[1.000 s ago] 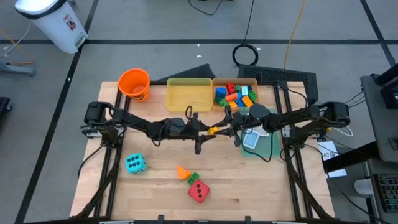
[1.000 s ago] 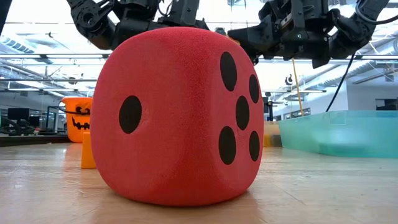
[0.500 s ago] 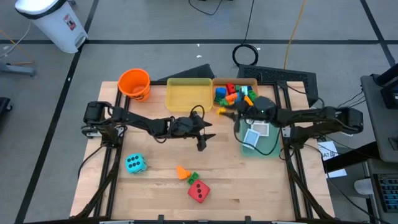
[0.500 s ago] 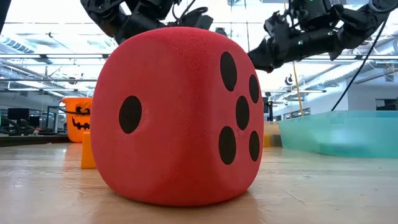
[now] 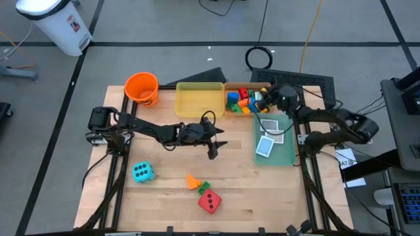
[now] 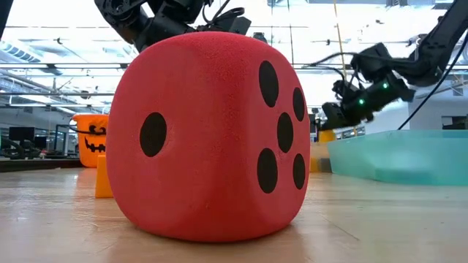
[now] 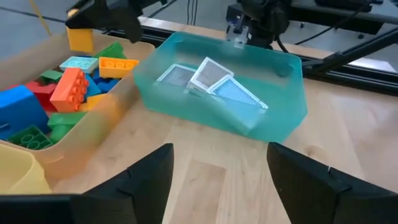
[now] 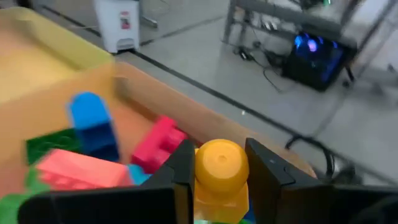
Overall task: Pick & Place Toys
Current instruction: Put the yellow game piece into the orange bin, then put the green game piece into the orange bin
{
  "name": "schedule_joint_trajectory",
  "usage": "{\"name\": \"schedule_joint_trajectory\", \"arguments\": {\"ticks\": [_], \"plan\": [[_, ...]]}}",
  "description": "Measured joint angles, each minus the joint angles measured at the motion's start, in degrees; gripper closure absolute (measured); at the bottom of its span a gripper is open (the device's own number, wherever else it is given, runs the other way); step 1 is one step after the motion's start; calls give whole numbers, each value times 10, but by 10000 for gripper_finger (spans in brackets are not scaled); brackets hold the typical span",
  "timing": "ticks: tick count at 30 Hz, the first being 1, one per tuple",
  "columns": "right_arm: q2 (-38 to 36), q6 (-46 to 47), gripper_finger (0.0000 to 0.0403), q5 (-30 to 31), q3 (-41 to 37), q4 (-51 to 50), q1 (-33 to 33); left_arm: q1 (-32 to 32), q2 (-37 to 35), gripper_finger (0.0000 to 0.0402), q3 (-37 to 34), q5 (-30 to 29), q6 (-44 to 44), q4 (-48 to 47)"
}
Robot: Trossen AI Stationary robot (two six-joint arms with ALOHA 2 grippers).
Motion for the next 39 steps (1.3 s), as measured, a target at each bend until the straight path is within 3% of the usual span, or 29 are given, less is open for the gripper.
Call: {"name": "schedule_joint_trajectory", "arguments": {"ticks": [3, 12, 17, 20, 25, 33, 37, 39], "plan": [[23, 23, 329, 2, -8, 21, -27, 0, 0, 137, 0, 0, 0, 0], [29, 67, 111, 0, -11, 64, -13, 0, 0, 137, 0, 0, -55, -1], [5, 56, 39, -18, -11, 65, 22, 0, -6, 137, -1, 40, -53, -27], [-18, 50, 23, -19, -11, 64, 48, -1, -24, 137, -1, 97, -53, -55], [-56, 48, 17, -19, -11, 59, 87, -30, -50, 137, -2, 179, -77, -182], [-67, 49, 29, -17, -11, 54, 126, -128, -51, 137, -3, 186, -103, -439], [-66, 48, 33, -17, -11, 30, 136, -184, -52, 137, -3, 178, -124, -445], [-66, 51, 34, -16, -11, 26, 139, -212, -45, 137, -3, 134, -103, -418]]}}
